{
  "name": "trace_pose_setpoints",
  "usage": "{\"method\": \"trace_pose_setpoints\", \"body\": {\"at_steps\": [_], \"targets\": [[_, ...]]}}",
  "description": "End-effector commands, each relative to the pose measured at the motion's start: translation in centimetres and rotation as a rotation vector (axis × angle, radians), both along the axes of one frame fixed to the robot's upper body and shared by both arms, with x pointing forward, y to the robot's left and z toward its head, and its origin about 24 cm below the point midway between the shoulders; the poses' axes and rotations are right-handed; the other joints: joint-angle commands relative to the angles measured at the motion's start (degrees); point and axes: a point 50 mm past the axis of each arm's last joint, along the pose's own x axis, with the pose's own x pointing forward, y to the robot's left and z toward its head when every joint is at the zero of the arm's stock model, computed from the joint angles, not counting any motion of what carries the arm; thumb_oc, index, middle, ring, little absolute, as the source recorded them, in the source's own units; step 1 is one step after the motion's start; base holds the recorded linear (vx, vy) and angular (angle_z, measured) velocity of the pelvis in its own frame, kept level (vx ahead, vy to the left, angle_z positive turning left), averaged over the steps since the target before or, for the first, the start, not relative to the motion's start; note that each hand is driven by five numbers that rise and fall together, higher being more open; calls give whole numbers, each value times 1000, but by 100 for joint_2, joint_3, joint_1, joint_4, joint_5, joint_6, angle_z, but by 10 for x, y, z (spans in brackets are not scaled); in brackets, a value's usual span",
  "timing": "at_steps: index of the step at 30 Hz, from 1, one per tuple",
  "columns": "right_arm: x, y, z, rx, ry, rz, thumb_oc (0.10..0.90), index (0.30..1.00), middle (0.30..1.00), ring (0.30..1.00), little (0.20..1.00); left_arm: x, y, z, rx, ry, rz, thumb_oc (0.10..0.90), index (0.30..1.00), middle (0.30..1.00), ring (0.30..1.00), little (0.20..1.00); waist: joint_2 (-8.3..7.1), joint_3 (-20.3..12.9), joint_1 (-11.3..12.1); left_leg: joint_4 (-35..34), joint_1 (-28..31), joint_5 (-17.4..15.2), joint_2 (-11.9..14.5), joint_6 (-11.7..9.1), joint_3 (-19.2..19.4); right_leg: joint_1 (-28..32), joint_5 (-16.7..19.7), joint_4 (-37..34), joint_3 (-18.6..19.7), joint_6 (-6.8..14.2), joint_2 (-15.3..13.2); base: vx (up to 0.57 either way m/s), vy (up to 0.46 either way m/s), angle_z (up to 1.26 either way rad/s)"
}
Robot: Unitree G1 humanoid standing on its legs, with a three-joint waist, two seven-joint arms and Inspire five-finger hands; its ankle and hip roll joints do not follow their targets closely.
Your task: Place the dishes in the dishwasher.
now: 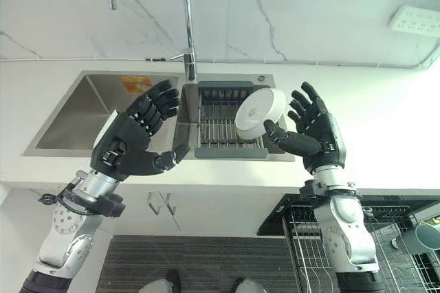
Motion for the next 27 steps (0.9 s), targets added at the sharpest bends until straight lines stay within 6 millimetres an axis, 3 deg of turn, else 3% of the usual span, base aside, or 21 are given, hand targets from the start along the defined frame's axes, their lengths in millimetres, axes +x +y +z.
{"method": "trace_pose_setpoints", "body": {"at_steps": [1, 16, 27], "targets": [[6, -11, 53, 69, -276, -73, 800, 900, 900, 900, 900, -5, -1, 47, -62, -267, -23, 800, 900, 900, 900, 900, 4, -130, -54, 322, 786, -1456, 207, -99, -129, 128, 249, -690, 306, 674, 33, 19, 39, 9], [16, -22, 29, 325, -153, -139, 800, 900, 900, 900, 900, -2, -1, 44, -56, -234, -21, 800, 900, 900, 900, 900, -80, -170, 11, 322, 864, -1491, 129, -27, -149, 229, 239, -690, 363, 643, 53, 3, 7, 0], [25, -14, 12, 537, -55, -5, 800, 900, 900, 900, 900, -1, -1, 40, -40, -211, -28, 800, 900, 900, 900, 900, -157, -197, 68, 322, 903, -1485, 144, -56, -164, 312, 219, -690, 359, 654, 82, 6, 0, 0]]}}
